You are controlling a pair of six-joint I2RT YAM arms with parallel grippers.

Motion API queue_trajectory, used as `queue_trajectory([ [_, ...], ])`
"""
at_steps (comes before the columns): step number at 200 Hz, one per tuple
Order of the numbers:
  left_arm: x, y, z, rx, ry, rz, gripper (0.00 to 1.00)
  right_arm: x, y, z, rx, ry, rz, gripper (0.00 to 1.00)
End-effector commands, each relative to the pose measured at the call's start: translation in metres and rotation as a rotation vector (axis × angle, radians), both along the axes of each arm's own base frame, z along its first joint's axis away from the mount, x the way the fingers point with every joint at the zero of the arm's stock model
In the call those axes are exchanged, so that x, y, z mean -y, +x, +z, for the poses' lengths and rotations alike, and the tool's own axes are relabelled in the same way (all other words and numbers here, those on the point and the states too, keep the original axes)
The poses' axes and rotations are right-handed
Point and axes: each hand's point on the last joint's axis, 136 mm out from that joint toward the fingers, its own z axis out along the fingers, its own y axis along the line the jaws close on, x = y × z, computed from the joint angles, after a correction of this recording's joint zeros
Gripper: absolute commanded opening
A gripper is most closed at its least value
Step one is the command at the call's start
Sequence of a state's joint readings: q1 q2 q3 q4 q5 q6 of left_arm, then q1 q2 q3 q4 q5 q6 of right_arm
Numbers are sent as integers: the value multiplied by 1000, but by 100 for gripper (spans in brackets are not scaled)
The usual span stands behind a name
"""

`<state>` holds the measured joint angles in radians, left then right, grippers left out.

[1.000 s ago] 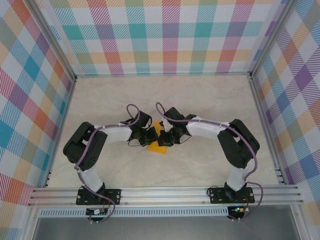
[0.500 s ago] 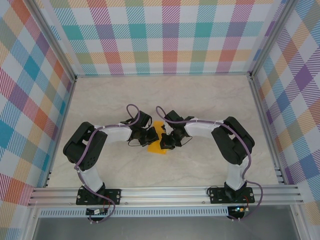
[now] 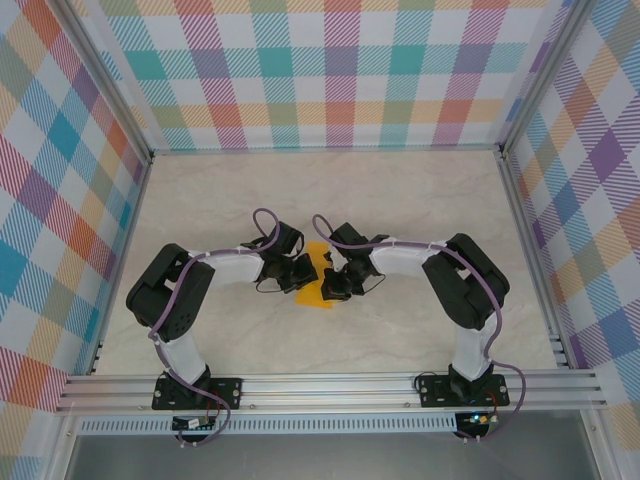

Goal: Fold a paper plane with a square sheet of paper (pick it up from the middle)
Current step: Fold the triangle a second time at the center of the table.

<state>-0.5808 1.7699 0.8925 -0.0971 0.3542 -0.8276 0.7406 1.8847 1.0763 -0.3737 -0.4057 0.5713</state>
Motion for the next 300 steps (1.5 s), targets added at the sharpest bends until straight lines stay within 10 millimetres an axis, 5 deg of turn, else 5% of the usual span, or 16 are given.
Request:
queue_trajectory([
  [1, -28, -30, -40, -144, 135, 29, 8, 18, -18, -11, -52, -63, 5, 2],
  [78, -29, -31, -41, -148, 139, 28, 8, 31, -43, -5, -78, -35, 63, 2],
  [133, -27, -31, -40, -146, 130, 25, 8, 14, -9, 39, 119, 54, 26, 3],
  [208, -24, -29, -38, -142, 117, 22, 8, -4, 9, 13, 63, 28, 3, 3],
  [257, -22, -25, -33, -120, 110, 16, 8, 12, -5, -13, 12, -50, 12, 3],
  [300, -19, -1, -24, -14, 81, -41, 8, 42, -20, -34, -31, -191, 21, 2],
])
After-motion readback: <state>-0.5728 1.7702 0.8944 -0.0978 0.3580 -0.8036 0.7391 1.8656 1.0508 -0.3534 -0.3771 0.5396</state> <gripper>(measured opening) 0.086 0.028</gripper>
